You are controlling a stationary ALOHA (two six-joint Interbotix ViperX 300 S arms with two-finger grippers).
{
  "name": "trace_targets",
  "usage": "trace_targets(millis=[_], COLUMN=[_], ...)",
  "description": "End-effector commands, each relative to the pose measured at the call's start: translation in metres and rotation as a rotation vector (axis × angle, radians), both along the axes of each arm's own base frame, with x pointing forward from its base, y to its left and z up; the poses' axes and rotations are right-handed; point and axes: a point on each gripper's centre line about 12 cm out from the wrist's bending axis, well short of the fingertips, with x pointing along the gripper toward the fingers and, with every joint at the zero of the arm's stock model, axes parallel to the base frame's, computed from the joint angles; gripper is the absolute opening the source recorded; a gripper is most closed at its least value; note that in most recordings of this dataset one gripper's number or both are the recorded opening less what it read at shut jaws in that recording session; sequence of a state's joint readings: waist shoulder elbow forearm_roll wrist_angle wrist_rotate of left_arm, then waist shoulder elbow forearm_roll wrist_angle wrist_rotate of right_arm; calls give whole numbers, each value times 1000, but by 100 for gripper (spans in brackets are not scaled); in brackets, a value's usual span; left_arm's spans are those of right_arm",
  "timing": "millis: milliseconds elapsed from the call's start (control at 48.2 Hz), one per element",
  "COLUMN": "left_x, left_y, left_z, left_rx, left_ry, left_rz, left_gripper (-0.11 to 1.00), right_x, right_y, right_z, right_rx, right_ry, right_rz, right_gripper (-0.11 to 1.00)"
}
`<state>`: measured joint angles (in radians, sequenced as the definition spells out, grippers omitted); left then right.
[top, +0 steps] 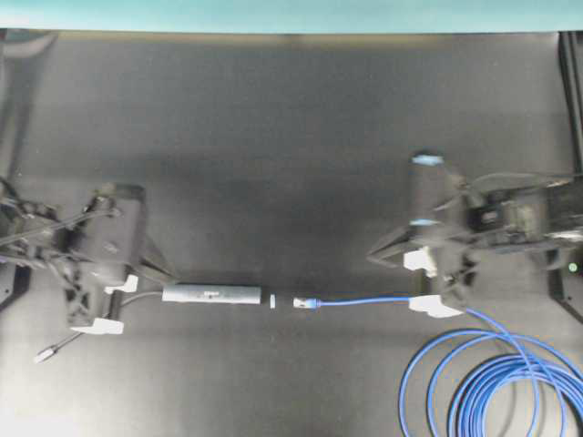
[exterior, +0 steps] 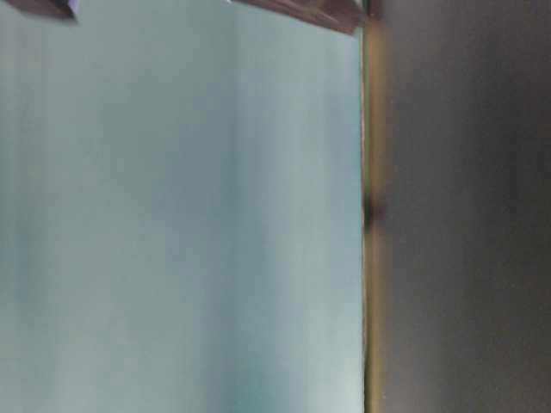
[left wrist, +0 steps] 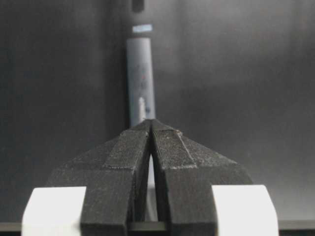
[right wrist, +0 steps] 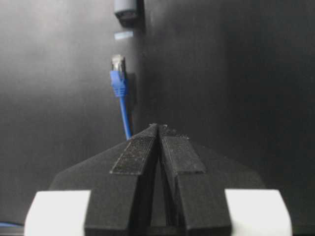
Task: Insert the LAN cable into the hub.
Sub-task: 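Move both grippers down toward the grey adapter and blue cable plug, then open both grippers and lower them around the adapter and blue plug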
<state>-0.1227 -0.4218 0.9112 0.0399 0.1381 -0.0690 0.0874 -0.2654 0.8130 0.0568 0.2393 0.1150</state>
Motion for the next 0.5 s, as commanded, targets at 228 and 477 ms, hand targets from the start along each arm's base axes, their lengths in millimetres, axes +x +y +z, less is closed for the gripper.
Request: trace_targets(millis=[228,477], left_x=[9,10], left_y=[-9,-7], left_z=[-27,-59], left_rx=[-56,-93], left_ry=[-128,-193], left_rz=[-13,2], left_gripper=[22,84], right_x=[14,15], right_y=[11,13], right_z=[-3,-1], right_rx=[9,16], right_ry=[-48,-84], right_rz=[22,22], right_gripper=[1,18])
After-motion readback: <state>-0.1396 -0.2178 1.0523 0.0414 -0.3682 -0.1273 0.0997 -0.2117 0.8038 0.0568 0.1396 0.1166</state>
